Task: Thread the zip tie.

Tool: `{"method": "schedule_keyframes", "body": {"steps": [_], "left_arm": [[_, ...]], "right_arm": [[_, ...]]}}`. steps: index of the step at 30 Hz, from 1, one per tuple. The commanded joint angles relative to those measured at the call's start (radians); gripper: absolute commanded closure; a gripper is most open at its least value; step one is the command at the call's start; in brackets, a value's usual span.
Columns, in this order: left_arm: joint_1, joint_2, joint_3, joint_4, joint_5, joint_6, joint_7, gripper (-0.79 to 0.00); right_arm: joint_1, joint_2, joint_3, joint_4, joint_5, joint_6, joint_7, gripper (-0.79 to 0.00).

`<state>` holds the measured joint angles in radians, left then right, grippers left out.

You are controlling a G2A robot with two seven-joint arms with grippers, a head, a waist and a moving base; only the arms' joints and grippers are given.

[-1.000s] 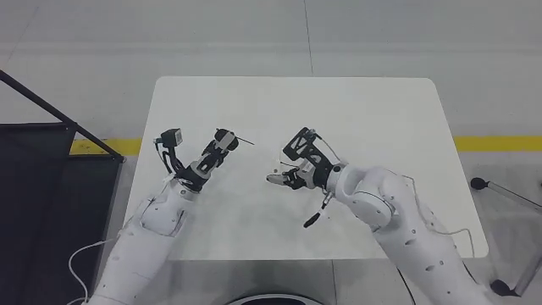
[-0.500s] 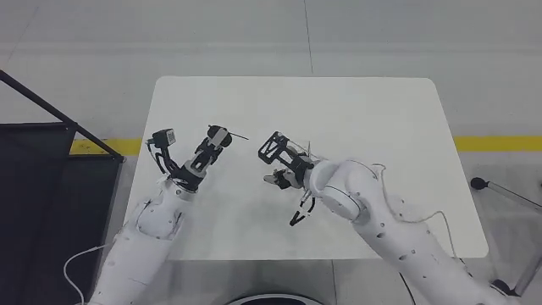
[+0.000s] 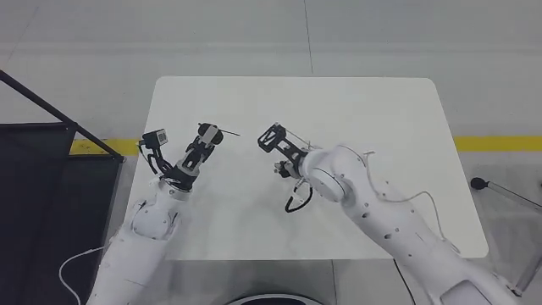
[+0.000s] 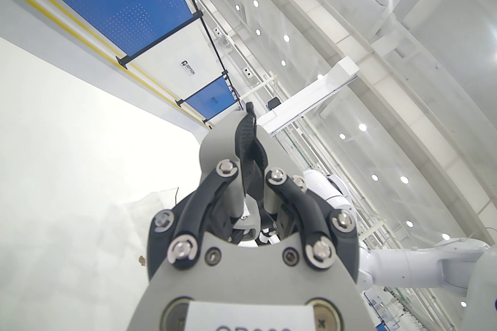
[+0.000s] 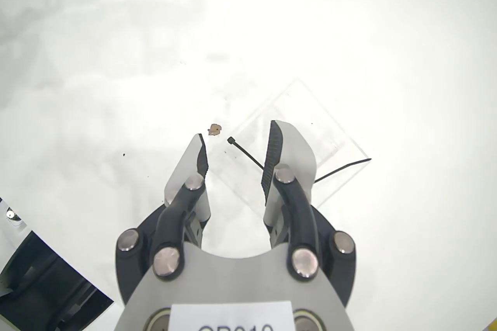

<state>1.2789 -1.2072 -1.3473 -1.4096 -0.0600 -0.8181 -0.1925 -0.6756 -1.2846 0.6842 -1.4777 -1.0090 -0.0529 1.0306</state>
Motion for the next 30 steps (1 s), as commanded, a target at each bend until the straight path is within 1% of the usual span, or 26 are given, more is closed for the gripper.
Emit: {"method": "schedule_keyframes", "body": {"steps": [1,4,9,13,14,19,24,25,26,30], "left_arm": [[0.000,0.000,-0.001,0.002,-0.002,-0.002,-0.003,0.000],[0.000,-0.001,-0.002,0.004,-0.007,-0.005,-0.006,0.000],[0.000,-0.003,-0.004,0.006,-0.006,-0.003,-0.008,0.000],[0.001,-0.004,-0.008,0.007,-0.008,-0.008,-0.007,0.000],[0.001,-0.004,-0.008,0.007,-0.008,-0.009,-0.007,0.000],[0.001,-0.005,-0.011,0.008,-0.007,-0.009,-0.007,0.000],[0.002,-0.006,-0.014,0.008,-0.007,-0.010,-0.007,0.000],[0.002,-0.007,-0.015,0.008,-0.008,-0.010,-0.007,0.000],[0.002,-0.007,-0.015,0.008,-0.008,-0.010,-0.008,0.000],[0.002,-0.008,-0.016,0.009,-0.009,-0.007,-0.010,0.000]], "right_arm": [[0.006,-0.006,-0.004,0.010,0.000,0.002,0.002,-0.336],[0.013,-0.014,-0.010,0.019,-0.002,0.003,0.006,-0.320],[0.021,-0.026,-0.016,0.037,-0.007,0.006,0.013,-0.240],[0.024,-0.033,-0.017,0.048,-0.011,0.002,0.016,-0.206],[0.024,-0.035,-0.017,0.051,-0.011,-0.001,0.016,-0.185],[0.021,-0.042,-0.015,0.056,-0.017,-0.011,0.019,-0.151],[0.020,-0.048,-0.012,0.059,-0.024,-0.016,0.026,-0.080],[0.020,-0.049,-0.012,0.059,-0.026,-0.017,0.027,-0.034],[0.020,-0.050,-0.010,0.058,-0.026,-0.018,0.027,-0.006],[0.014,-0.053,0.002,0.051,-0.034,-0.014,0.024,0.000]]}}
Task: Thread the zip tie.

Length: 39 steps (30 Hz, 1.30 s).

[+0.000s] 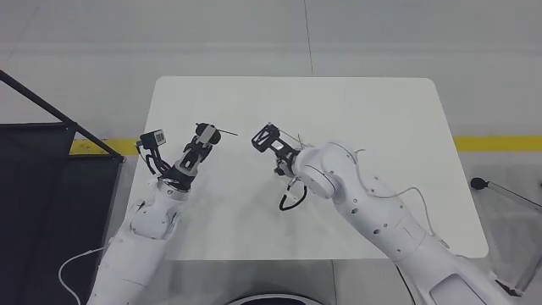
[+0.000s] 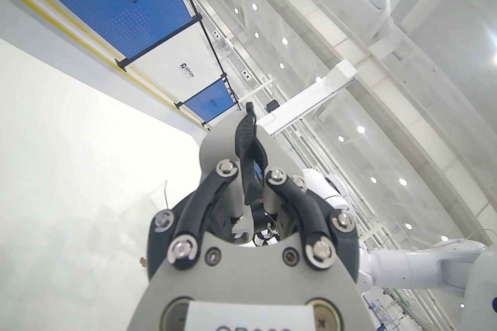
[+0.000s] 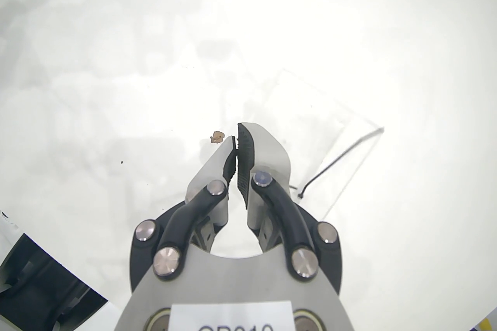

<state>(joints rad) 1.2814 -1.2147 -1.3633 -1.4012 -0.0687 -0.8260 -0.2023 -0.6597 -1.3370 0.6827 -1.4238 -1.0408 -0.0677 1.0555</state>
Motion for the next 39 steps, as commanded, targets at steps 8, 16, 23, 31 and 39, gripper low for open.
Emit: {"method": "schedule_keyframes", "body": {"steps": [8,16,23,31,39], "left_arm": [[-0.007,-0.004,0.007,0.008,0.007,0.008,-0.005,0.000],[-0.026,-0.003,0.013,0.022,0.009,0.027,-0.062,0.000],[-0.068,0.004,0.029,0.050,0.027,0.028,-0.196,0.000],[-0.140,0.014,0.074,0.087,0.009,0.039,-0.416,0.000],[-0.214,0.021,0.137,0.119,0.005,0.049,-0.609,0.000]], "right_arm": [[-0.032,0.005,0.037,-0.056,-0.054,0.014,-0.013,0.000],[-0.145,0.040,0.133,-0.238,-0.211,0.031,-0.118,0.000],[-0.348,0.093,0.295,-0.481,-0.302,-0.071,-0.239,0.000],[-0.549,0.145,0.520,-0.636,-0.179,-0.412,-0.477,0.000],[-0.652,0.180,0.695,-0.654,-0.071,-0.722,-0.679,0.000]]}}
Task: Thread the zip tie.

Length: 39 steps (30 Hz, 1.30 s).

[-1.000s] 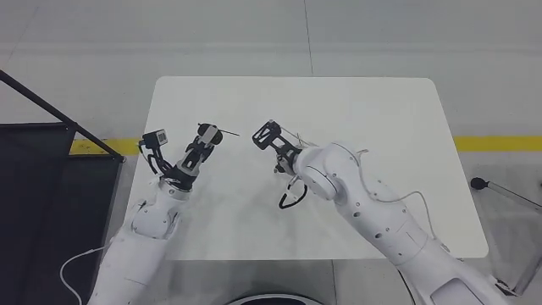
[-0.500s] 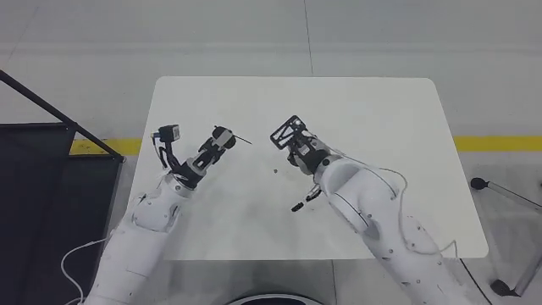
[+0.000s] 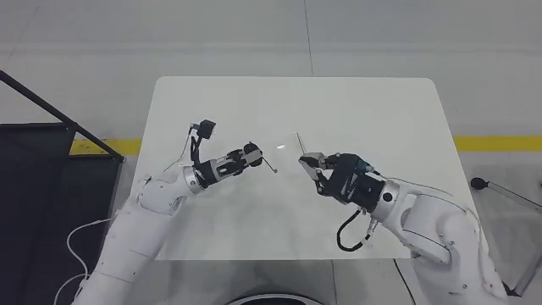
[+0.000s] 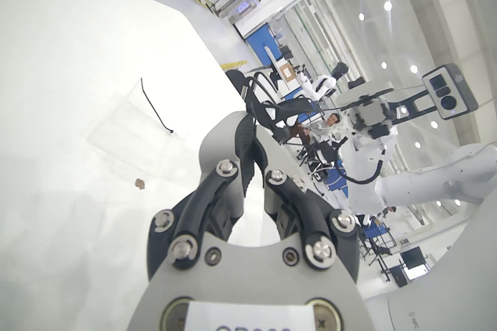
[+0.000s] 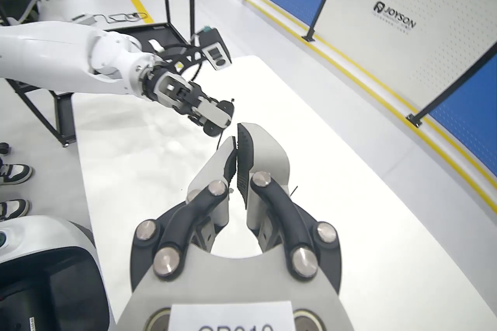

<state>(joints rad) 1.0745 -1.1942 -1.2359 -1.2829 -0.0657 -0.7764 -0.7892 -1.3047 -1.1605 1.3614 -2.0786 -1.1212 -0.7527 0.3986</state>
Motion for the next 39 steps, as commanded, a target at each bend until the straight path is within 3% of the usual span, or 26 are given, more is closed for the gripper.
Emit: {"method": "schedule_keyframes", "body": {"steps": [1,7,20,28,34,39], "left_arm": [[-0.013,0.001,0.019,0.000,0.003,-0.002,-0.040,0.000],[-0.034,0.004,0.064,-0.008,-0.039,-0.034,-0.141,0.000],[-0.028,0.004,0.068,-0.017,-0.033,-0.023,-0.129,0.000],[-0.077,0.003,0.111,-0.038,0.158,-0.007,-0.104,0.000],[-0.136,0.007,0.165,-0.015,0.095,-0.050,-0.205,0.000],[-0.171,0.032,0.218,-0.026,0.069,-0.041,-0.214,0.000]], "right_arm": [[-0.013,0.006,0.029,0.002,0.020,-0.069,-0.042,0.000],[-0.023,0.019,0.068,0.037,0.073,-0.218,-0.130,0.000],[-0.023,0.019,0.068,0.037,0.073,-0.218,-0.130,0.000],[0.020,0.025,0.014,0.060,0.082,-0.260,-0.171,0.000],[0.074,0.051,-0.027,0.080,0.112,-0.260,-0.181,0.000],[0.111,0.087,-0.083,0.088,0.099,-0.260,-0.191,0.000]]}}
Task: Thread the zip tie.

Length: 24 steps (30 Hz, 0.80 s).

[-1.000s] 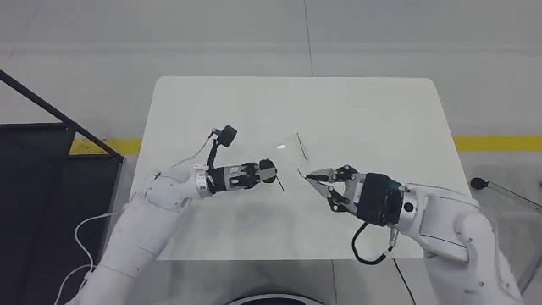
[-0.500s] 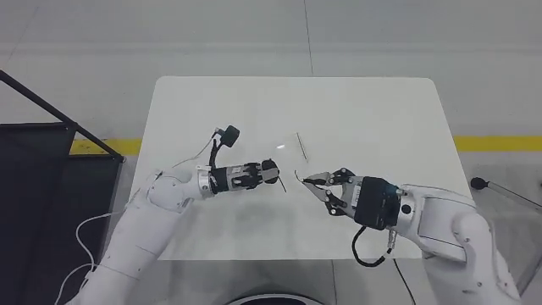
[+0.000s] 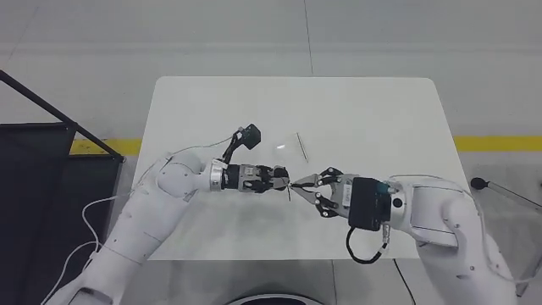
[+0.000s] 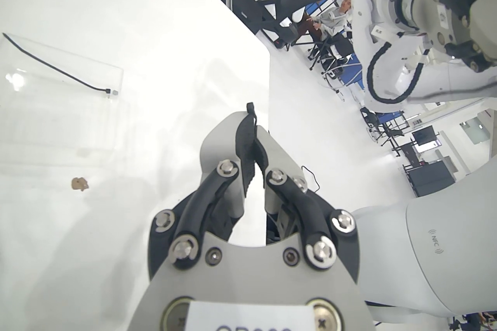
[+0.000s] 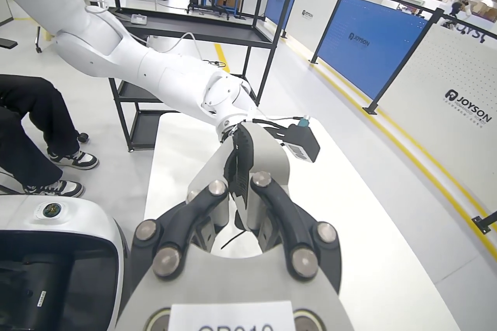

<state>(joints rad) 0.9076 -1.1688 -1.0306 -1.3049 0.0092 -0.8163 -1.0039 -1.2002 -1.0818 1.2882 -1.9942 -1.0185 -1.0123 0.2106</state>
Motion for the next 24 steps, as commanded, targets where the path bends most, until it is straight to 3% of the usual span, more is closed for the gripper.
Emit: {"method": "schedule_keyframes", "body": {"steps": [1,14,24], "left_arm": [[-0.009,0.012,0.023,-0.007,-0.013,-0.002,0.002,0.000],[-0.049,0.076,0.102,-0.003,-0.061,-0.049,0.049,0.000],[-0.051,0.078,0.105,-0.003,-0.063,-0.050,0.051,0.000]], "right_arm": [[0.012,0.016,-0.018,0.007,-0.007,0.000,-0.008,0.000],[0.061,0.099,-0.078,0.050,-0.032,0.000,-0.071,0.000],[0.100,0.126,-0.109,0.095,-0.031,0.000,-0.097,0.000]]}}
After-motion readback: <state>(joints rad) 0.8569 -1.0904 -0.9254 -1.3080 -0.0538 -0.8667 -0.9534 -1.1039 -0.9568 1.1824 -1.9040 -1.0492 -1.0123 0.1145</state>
